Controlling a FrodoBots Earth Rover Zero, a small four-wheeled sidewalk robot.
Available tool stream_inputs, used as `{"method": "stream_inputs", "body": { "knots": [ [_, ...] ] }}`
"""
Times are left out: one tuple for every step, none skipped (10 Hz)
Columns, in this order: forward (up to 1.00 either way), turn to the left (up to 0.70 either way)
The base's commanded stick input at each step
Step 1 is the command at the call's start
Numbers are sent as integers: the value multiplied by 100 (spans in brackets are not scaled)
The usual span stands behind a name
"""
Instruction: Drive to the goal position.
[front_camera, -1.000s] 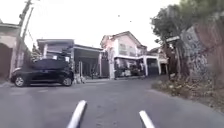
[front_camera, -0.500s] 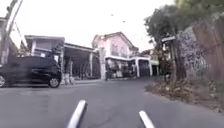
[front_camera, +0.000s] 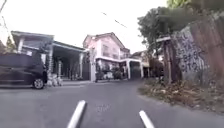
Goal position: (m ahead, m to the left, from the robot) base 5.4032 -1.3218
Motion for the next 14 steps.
{"method": "stream_inputs", "body": {
  "knots": [
    [85,-34],
    [85,-34],
    [85,-33],
    [85,-26],
    [85,-5],
    [85,0],
    [85,0],
    [85,0],
    [85,0],
    [85,0],
    [85,0],
    [85,0],
    [85,0],
    [85,0]
  ]
}}
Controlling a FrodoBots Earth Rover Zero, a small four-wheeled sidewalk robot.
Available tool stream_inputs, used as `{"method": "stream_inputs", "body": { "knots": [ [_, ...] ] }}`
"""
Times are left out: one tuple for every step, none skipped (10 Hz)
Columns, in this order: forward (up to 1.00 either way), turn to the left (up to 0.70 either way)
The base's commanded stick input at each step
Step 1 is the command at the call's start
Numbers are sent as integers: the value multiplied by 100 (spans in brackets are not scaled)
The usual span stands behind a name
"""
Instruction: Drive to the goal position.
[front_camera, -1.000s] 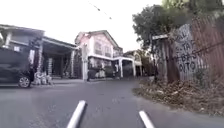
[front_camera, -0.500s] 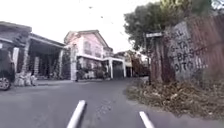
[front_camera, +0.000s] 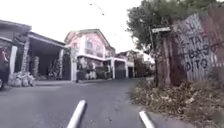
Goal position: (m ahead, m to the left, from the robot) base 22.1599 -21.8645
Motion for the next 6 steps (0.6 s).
{"method": "stream_inputs", "body": {
  "knots": [
    [85,0],
    [85,0],
    [85,0],
    [85,0],
    [85,0],
    [85,0]
  ]
}}
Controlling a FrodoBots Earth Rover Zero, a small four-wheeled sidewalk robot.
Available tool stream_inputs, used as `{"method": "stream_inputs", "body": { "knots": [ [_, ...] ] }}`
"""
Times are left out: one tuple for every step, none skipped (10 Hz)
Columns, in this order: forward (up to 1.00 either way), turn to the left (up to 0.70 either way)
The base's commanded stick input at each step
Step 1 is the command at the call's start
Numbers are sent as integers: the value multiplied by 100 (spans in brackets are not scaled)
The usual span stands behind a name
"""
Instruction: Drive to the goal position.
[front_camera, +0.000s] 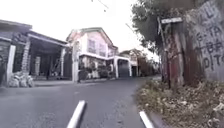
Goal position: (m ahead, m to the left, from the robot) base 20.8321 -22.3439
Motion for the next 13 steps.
{"method": "stream_inputs", "body": {
  "knots": [
    [85,0],
    [85,0],
    [85,0],
    [85,0],
    [85,0],
    [85,0],
    [85,0],
    [85,0],
    [85,0],
    [85,0],
    [85,0],
    [85,0],
    [85,-16]
  ]
}}
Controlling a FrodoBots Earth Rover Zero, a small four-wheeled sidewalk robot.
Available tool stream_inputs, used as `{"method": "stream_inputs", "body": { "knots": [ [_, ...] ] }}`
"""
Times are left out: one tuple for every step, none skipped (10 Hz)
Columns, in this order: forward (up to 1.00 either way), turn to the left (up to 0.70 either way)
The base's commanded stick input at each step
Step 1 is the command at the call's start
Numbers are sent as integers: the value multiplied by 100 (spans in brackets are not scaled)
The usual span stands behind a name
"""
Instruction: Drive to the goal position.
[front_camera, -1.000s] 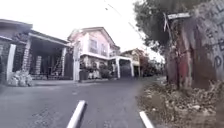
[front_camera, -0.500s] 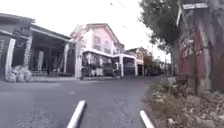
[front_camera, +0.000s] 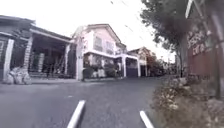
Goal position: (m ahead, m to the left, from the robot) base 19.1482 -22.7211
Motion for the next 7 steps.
{"method": "stream_inputs", "body": {
  "knots": [
    [85,-34],
    [85,-34],
    [85,-34],
    [85,-34],
    [85,-34],
    [85,-34],
    [85,-34]
  ]
}}
